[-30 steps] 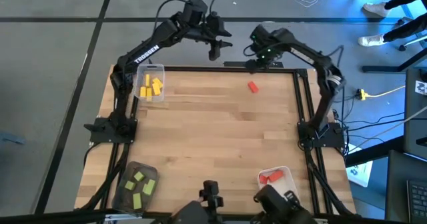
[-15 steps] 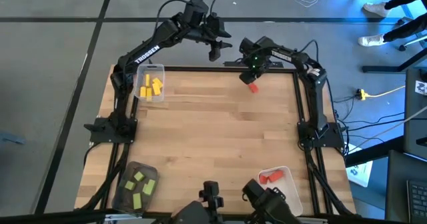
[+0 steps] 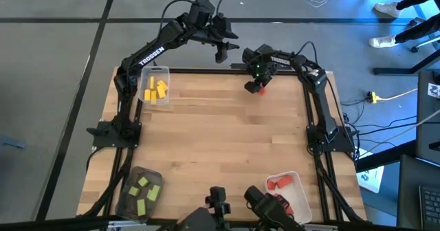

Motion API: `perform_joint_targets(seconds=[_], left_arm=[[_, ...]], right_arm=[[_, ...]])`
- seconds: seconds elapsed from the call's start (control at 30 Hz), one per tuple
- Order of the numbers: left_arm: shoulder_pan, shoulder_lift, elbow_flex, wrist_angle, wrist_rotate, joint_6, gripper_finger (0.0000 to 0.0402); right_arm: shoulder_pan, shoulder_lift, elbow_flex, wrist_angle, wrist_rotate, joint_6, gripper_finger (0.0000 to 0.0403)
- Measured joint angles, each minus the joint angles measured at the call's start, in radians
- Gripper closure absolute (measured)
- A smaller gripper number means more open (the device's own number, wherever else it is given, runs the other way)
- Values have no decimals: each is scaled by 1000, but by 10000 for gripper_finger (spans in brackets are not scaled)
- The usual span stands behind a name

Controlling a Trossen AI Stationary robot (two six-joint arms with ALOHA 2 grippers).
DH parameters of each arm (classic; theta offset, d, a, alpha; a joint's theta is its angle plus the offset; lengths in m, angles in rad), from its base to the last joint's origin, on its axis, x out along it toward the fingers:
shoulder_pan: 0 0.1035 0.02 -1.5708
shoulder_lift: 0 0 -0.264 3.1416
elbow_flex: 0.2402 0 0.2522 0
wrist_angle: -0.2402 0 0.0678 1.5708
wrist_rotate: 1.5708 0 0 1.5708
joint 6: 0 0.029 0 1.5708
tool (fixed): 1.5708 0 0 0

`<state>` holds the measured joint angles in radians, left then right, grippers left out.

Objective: Sort & place blocks by color
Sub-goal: Put the orange block into the white bin

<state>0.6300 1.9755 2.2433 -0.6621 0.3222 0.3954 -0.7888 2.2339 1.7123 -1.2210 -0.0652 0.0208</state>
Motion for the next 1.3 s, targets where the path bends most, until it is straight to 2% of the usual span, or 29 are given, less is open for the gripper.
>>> perform_joint_targets(seconds=[0.1,0.53,0.67,0.93,1.3], left_arm=[[0,0,0,0,0,0,231],[0,0,0,0,0,0,231],[0,0,0,0,0,0,231],[0,0,0,0,0,6,231],[0,0,0,0,0,7,231]], right_arm=[[0,4,-3,-4,36,-1,189],[0,1,-1,41,54,-4,191],[0,5,-1,43,93,-3,210],[0,4,-1,41,109,-4,283],[0,3,0,34,101,-80,286]])
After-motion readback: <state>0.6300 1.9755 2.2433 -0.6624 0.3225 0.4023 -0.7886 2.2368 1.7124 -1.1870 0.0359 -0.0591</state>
